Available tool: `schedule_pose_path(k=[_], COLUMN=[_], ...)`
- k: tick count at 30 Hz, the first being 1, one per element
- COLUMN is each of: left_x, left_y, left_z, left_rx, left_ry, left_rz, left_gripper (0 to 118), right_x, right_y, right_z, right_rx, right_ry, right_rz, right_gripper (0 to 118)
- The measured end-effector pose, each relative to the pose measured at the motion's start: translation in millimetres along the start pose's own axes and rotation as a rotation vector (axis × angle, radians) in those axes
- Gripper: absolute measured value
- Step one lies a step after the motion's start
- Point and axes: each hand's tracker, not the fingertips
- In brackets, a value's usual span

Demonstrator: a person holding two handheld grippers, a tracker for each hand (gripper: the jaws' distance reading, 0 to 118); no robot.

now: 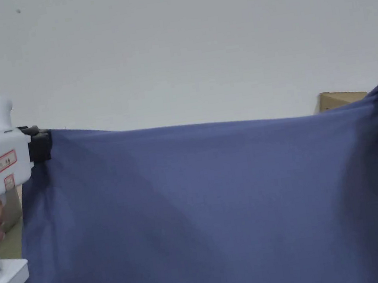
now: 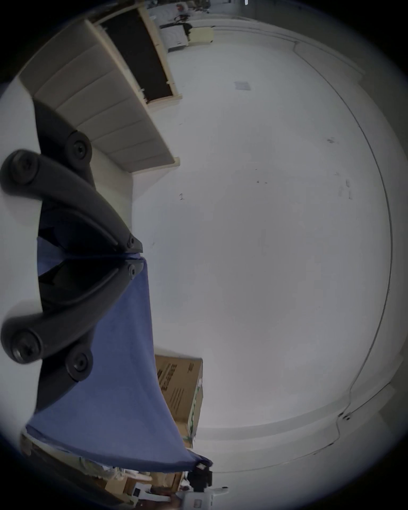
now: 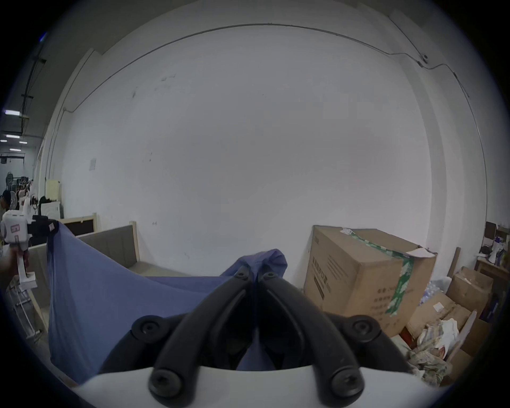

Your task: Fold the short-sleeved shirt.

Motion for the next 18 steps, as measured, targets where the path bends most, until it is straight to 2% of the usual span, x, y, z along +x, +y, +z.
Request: schedule_pose_path(k=[4,10,13,18], left_x=[-14,-27,-31,-23], left_y=[20,34,30,4], left_z=[-60,-162,-202,-245], left_rx=[0.006,0.017,0.037,0.032], left_ry=[0.051,0.138,0.168,0.186], left_rz=[-0.011,0.009,-0.014,-0.053], left_gripper=[3,3,3,3], right_x=[-6,-23,-22,-33], right_y=[29,53,52,35], right_z=[-64,-172,-225,-272], right_rx=[0.038,0.085,0.098,0.090], right_ry=[0.006,-0.015,-0.027,-0.057], right_rz=[-0.002,0.089,0.070,0.076], right_gripper=[1,1,1,1])
